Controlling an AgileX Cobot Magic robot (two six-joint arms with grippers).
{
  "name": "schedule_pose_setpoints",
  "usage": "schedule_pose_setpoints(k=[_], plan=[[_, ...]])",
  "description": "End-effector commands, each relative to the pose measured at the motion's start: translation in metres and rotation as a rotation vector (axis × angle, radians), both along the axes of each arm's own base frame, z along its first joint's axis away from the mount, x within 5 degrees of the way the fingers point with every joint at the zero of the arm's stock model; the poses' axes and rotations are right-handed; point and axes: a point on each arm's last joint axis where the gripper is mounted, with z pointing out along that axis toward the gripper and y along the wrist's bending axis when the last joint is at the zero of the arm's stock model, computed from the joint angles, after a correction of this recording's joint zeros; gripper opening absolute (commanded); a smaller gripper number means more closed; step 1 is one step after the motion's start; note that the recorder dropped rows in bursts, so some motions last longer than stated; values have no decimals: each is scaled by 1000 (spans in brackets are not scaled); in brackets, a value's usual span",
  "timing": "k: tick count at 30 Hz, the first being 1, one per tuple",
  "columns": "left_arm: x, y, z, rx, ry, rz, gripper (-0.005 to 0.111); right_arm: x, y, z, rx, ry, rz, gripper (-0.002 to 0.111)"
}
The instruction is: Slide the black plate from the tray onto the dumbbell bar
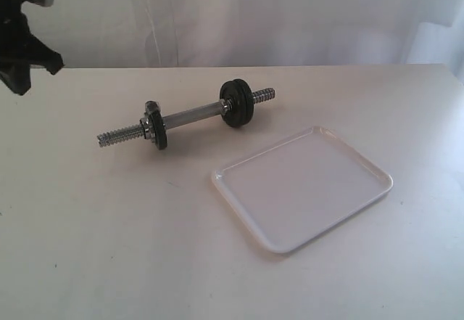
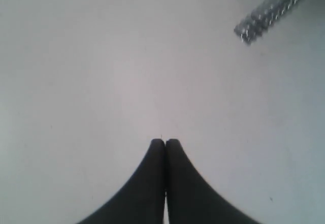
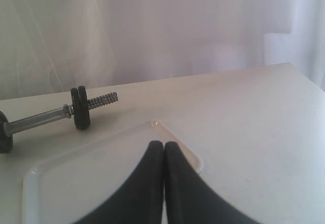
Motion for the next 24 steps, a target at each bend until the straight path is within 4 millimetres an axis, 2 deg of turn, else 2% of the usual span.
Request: schedule_pose_setpoints(k=[1,6,12,24], plan=[[-47,23,-3,-18,37,74,0,0,0,-1,9,1,-1,0],[-97,46,-9,-70,-53,137,0,0,0,-1,9,1,-1,0],[-161,68,-14,-102,-247,218,0,0,0,-1,9,1,-1,0],[-273,61,-21,-250,-806,276,0,0,0,-1,9,1,-1,0]])
